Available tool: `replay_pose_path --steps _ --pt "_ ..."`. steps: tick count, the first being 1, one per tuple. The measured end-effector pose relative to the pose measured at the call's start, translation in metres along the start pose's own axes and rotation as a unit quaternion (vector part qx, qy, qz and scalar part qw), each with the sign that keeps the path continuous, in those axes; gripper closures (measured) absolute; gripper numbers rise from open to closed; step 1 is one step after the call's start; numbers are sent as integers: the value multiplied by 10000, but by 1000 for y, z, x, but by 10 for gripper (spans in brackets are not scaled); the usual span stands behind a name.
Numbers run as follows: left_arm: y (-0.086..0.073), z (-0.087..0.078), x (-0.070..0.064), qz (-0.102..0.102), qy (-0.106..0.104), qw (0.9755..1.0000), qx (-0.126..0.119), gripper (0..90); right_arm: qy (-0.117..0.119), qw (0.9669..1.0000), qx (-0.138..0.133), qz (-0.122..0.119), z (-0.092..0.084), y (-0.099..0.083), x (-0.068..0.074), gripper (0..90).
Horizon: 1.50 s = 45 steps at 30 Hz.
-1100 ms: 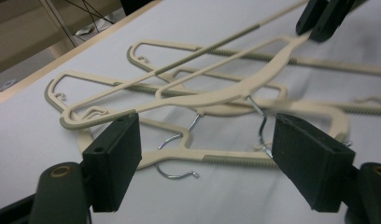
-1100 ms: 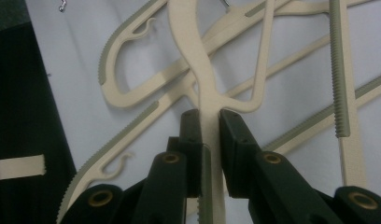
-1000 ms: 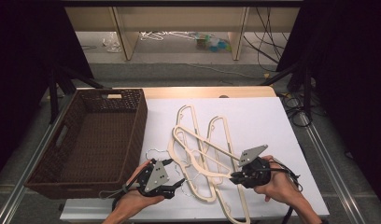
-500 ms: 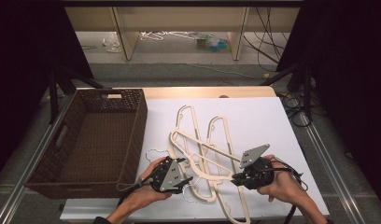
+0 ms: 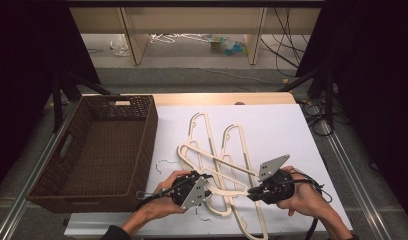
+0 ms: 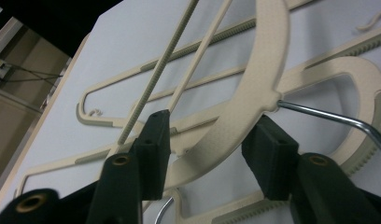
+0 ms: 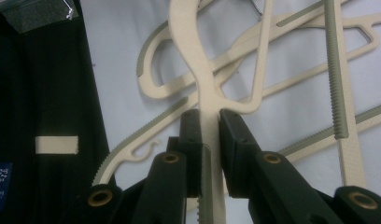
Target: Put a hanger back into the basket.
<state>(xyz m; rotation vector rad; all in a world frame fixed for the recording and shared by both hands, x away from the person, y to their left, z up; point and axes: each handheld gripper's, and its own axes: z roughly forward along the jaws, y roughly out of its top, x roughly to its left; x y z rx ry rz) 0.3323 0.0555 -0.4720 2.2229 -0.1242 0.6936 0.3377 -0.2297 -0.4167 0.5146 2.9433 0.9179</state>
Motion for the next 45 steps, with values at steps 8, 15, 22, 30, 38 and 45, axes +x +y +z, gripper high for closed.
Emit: replay_pose_path --steps 8,15,22,30,38,45 --pt "14 3 1 807 -225 9964 85 717 183 9997 -141 11 0 -10 -10 799" --pt "32 -5 15 1083 -177 9939 74 796 117 9994 -317 58 -4 -16 -17 781" --pt "48 -15 23 1184 -72 9929 106 856 -499 9949 -809 327 -29 -13 -20 585" --pt "60 -21 43 590 68 9978 308 856 -1182 9764 -1712 577 -70 -2 -11 414" --pt "78 -31 81 -633 287 9971 296 856 -1248 9676 -2044 797 -73 4 1 354" --pt "87 -52 116 -2204 203 9752 101 856 -1099 9732 -1870 766 -60 1 10 329"
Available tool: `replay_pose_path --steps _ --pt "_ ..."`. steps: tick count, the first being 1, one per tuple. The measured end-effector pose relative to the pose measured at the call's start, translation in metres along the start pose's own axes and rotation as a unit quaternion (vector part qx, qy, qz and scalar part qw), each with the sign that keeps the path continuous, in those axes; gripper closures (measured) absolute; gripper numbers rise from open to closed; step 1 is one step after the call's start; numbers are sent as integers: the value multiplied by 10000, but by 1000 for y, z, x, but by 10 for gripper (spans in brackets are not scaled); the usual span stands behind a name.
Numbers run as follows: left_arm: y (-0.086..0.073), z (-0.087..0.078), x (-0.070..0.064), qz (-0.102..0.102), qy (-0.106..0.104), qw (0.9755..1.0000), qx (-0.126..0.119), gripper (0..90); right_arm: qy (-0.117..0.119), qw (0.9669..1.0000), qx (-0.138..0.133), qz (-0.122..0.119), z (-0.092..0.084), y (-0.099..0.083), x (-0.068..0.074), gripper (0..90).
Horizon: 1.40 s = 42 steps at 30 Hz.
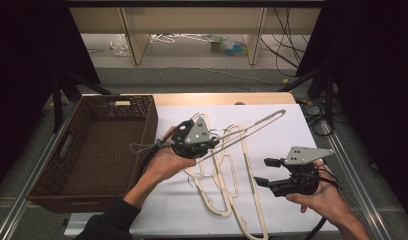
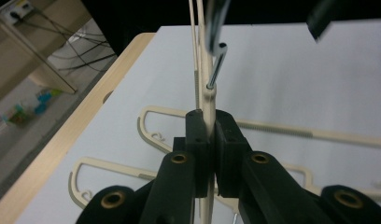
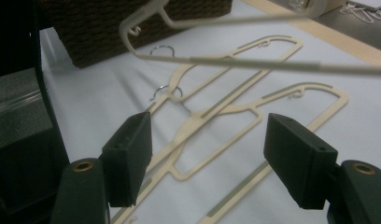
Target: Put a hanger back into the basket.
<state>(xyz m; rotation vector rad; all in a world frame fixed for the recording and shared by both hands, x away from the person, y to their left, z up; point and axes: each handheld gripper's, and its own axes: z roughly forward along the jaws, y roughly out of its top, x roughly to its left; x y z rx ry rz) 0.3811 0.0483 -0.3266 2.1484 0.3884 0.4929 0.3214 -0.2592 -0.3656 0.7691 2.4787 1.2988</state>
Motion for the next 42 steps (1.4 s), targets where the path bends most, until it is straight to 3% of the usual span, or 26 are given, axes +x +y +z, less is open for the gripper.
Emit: replay_pose_path --steps 3,6,9,11,13,17,21,26,31,42 --pt "8 -13 11 -474 -86 9988 -115 856 85 9999 65 -52 4 -5 3 327" --pt "14 -29 21 -898 -158 9954 -288 857 106 9999 135 -9 6 -9 4 328" --pt "16 -47 32 -1281 -235 9906 -426 857 92 9998 147 19 10 -12 5 325" --pt "17 -57 38 -1417 -257 9883 -495 857 135 9998 173 23 12 -15 6 320" --pt "17 -69 45 -1617 -308 9846 -584 857 140 9997 173 39 15 -17 6 308" --pt "20 -87 54 -1729 -359 9825 -587 857 211 9994 257 38 20 -20 6 306" --pt "24 -105 64 -1844 -310 9795 -743 857 218 9992 328 47 23 -23 7 304" --pt "21 -133 81 -1968 -29 9780 -691 857 284 9989 375 56 26 -25 8 294" --pt "6 -162 99 -2113 363 9742 -707 857 265 9988 402 118 27 -27 7 290" --pt "-43 -193 124 -2378 920 9657 -498 857 250 9987 414 126 28 -28 5 287"
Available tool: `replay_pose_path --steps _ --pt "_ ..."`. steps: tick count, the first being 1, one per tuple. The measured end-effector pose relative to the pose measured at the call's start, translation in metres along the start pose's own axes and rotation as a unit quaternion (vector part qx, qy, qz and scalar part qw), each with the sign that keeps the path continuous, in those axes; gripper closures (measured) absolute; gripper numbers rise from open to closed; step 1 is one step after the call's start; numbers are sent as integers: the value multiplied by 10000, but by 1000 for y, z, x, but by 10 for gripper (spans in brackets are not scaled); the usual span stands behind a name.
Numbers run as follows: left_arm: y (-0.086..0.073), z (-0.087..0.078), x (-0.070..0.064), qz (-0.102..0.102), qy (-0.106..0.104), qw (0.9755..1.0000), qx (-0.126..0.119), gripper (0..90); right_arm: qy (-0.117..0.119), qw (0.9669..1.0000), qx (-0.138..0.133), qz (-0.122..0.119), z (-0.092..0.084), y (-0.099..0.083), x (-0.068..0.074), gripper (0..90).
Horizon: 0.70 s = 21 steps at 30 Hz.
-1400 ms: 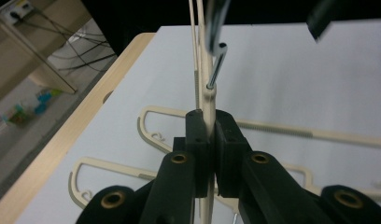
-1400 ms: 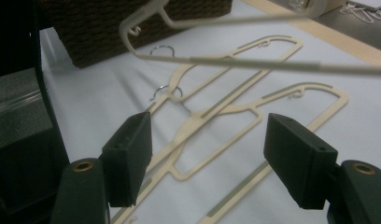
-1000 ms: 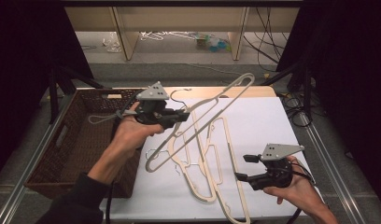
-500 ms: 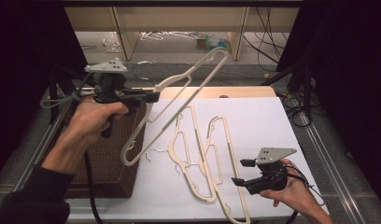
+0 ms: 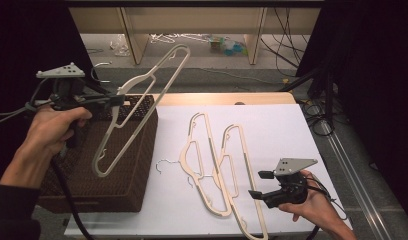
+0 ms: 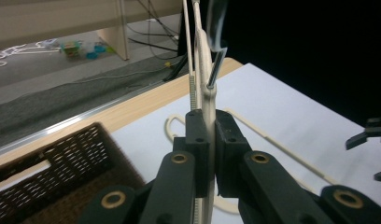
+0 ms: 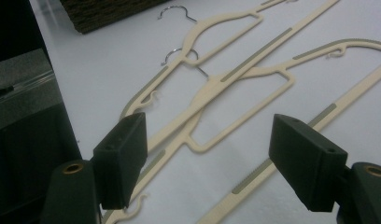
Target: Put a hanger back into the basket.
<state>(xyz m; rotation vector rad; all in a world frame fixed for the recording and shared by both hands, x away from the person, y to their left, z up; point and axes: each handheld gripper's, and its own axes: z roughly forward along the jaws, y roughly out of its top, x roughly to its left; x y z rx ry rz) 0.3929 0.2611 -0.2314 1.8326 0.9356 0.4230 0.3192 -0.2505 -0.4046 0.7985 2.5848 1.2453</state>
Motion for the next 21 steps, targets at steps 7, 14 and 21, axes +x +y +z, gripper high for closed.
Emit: replay_pose_path --steps 7,14,21 --pt "-20 -11 21 99 249 9996 103 857 -13 10000 13 69 3 -4 -2 268" --pt "-42 -19 37 168 432 9985 284 857 -76 9999 21 143 3 -6 -2 239" --pt "-63 -27 51 257 548 9972 442 857 -32 9999 39 136 5 -8 -2 240"
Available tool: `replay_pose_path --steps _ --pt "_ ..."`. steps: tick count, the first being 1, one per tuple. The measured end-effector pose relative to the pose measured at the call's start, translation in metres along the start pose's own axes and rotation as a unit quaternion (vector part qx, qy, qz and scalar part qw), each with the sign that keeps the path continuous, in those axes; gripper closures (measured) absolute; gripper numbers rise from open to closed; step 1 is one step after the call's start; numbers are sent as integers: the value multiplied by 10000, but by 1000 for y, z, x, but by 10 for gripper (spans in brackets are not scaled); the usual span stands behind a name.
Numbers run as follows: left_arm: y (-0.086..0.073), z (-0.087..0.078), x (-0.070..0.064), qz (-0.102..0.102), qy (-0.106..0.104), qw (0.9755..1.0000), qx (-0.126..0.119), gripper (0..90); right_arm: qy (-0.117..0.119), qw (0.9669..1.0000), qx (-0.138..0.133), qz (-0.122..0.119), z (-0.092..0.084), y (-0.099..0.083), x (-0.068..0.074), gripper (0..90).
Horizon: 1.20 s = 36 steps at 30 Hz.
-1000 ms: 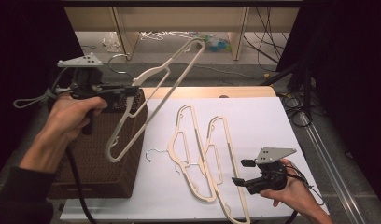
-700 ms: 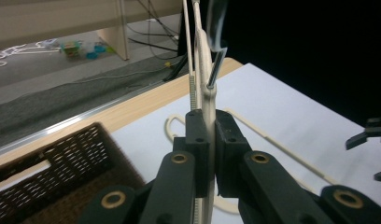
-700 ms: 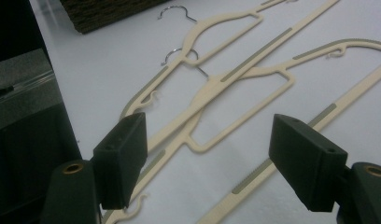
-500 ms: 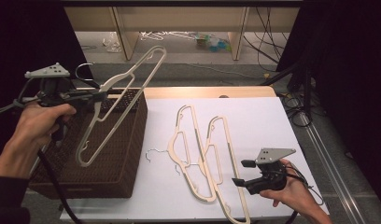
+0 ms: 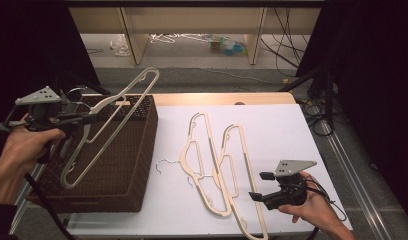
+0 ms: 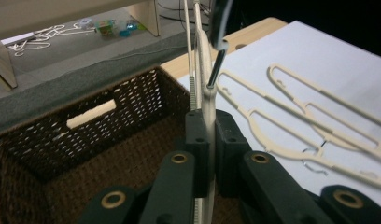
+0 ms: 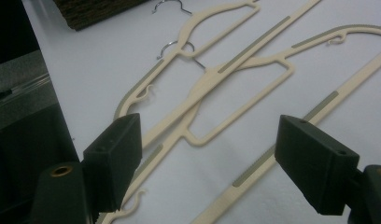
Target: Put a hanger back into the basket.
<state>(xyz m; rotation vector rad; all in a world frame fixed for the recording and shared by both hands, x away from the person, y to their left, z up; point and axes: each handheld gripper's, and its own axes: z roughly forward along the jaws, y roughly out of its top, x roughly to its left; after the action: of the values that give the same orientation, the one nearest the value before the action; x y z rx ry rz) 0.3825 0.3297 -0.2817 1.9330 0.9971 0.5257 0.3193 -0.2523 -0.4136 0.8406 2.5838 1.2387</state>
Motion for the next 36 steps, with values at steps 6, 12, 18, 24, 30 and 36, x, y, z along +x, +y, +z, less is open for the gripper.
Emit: replay_pose_path --steps 6,12,18,24,30,36 --pt "-15 -4 12 97 67 9997 225 857 -8 10000 48 80 0 -1 1 240" --pt "-28 -4 19 53 149 9991 385 857 10 10000 32 68 1 -2 0 238" --pt "-41 5 28 56 167 9974 696 857 -9 10000 17 35 2 -3 0 237" --pt "-50 12 36 91 149 9951 973 857 19 10000 57 35 3 -3 0 237" --pt "-57 27 36 82 71 9926 1211 857 19 9999 84 74 4 -4 0 237" --pt "-63 45 32 4 24 9916 1290 856 12 9999 85 72 5 -5 0 238"
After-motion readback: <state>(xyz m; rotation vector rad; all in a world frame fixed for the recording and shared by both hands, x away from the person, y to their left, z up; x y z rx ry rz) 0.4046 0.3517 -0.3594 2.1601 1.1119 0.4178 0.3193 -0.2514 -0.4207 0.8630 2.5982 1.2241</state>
